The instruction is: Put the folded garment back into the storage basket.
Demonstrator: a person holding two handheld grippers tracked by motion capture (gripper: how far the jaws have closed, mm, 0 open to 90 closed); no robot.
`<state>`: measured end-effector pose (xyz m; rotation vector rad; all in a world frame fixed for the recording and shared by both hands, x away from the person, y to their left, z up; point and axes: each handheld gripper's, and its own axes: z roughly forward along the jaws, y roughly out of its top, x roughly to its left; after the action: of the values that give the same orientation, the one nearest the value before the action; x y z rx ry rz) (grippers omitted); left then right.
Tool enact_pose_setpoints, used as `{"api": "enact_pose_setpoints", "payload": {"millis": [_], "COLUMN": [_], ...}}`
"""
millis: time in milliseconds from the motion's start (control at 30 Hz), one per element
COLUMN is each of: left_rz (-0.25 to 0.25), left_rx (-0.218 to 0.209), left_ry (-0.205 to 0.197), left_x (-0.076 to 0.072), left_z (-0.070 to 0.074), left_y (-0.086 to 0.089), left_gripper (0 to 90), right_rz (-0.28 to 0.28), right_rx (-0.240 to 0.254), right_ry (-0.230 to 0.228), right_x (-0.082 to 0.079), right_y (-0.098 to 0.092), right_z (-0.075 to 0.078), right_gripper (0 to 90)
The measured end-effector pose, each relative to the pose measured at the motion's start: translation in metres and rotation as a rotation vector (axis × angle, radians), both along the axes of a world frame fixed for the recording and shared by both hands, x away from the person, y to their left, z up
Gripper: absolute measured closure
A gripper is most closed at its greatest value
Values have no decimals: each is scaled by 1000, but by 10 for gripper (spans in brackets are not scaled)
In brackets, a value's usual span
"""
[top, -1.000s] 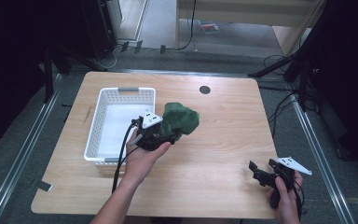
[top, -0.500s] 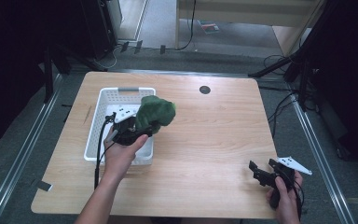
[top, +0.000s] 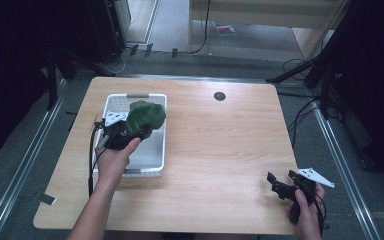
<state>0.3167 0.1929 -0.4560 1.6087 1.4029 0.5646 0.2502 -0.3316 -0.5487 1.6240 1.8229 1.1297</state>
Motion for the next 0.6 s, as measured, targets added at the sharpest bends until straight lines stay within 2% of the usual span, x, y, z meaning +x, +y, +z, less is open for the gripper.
{"api": "enact_pose_setpoints", "payload": {"millis": [133,200,267,300,333,367,467,600], "left_rz": [50,57,78,107,107,124,124,125], "left_rx": [-2,9,43,67,67,84,89,105], "left_ry": [16,16,27,54,54,77,95,143], "left_x": [11,13,19,23,23,26,30,37], "left_z": [-6,-7,-10,-14,-14,-18,-22,-29], "left_y": [12,14,17,19,19,21,22,22], "left_gripper": [464,464,463,463,463,463,462,458], "right_rz": [-2,-2,-2,-2,-2,-3,-3,-5], "right_rx": [2,2,1,2,2,2,3,2], "right_ry": [1,1,1,0,0,-1,-2,0], "right_x": [0,0,0,0,0,0,0,0], "right_y": [0,0,0,0,0,0,0,0], "right_z": [0,0,0,0,0,0,0,0], "right_gripper": [130,131,130,130,130,130,130,130]}}
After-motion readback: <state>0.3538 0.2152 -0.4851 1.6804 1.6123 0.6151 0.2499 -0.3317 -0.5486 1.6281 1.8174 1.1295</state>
